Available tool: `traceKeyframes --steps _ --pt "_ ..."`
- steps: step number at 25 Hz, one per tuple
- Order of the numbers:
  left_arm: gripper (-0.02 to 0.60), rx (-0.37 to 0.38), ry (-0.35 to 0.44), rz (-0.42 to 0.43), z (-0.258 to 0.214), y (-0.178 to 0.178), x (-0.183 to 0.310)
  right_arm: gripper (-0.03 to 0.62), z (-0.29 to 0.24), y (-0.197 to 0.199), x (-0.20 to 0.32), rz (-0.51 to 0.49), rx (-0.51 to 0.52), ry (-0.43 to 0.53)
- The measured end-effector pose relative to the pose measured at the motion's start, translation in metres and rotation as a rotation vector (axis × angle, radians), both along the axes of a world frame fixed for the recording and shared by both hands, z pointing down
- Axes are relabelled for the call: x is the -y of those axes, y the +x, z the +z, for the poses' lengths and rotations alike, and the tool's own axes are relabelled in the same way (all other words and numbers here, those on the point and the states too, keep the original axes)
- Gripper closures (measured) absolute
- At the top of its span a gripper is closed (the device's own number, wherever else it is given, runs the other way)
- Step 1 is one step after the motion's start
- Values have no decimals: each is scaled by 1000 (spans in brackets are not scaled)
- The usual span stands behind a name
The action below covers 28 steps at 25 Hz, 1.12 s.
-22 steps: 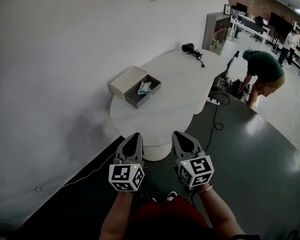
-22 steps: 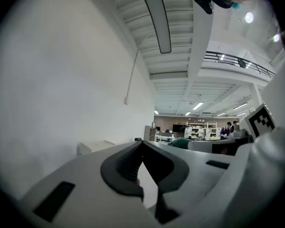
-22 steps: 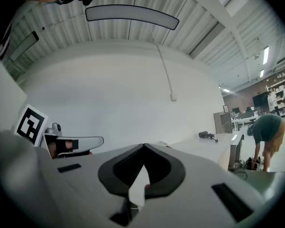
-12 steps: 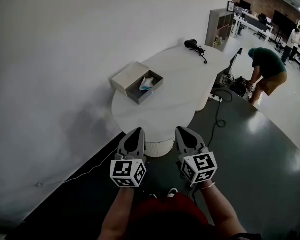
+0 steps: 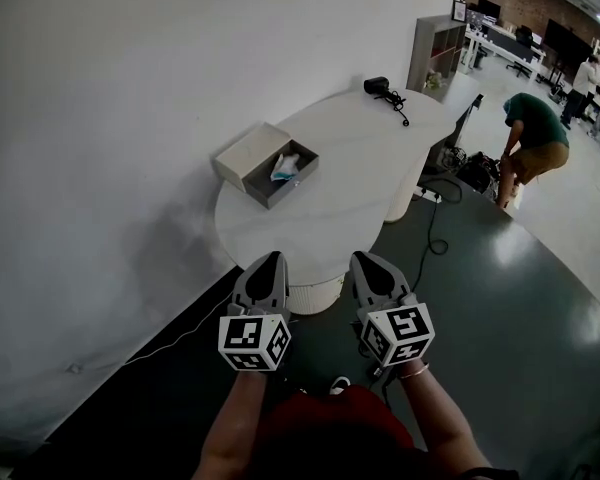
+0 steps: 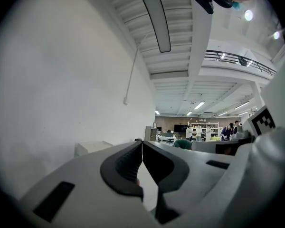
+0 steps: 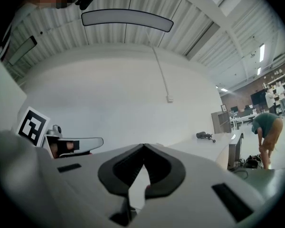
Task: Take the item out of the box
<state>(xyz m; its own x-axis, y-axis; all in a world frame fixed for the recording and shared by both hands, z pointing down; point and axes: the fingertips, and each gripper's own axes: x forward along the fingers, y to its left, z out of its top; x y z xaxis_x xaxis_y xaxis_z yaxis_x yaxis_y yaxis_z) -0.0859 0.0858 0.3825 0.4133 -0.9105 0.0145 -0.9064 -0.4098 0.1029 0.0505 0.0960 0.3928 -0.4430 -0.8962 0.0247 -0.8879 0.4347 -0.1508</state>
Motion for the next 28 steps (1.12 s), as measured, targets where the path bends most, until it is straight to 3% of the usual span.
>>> traceKeyframes --steps 18,28 --pt "554 25 -17 -8 2 29 22 580 5 39 11 23 -17 -12" --pt "452 73 -43 -25 13 39 40 580 17 46 21 10 -17 -42"
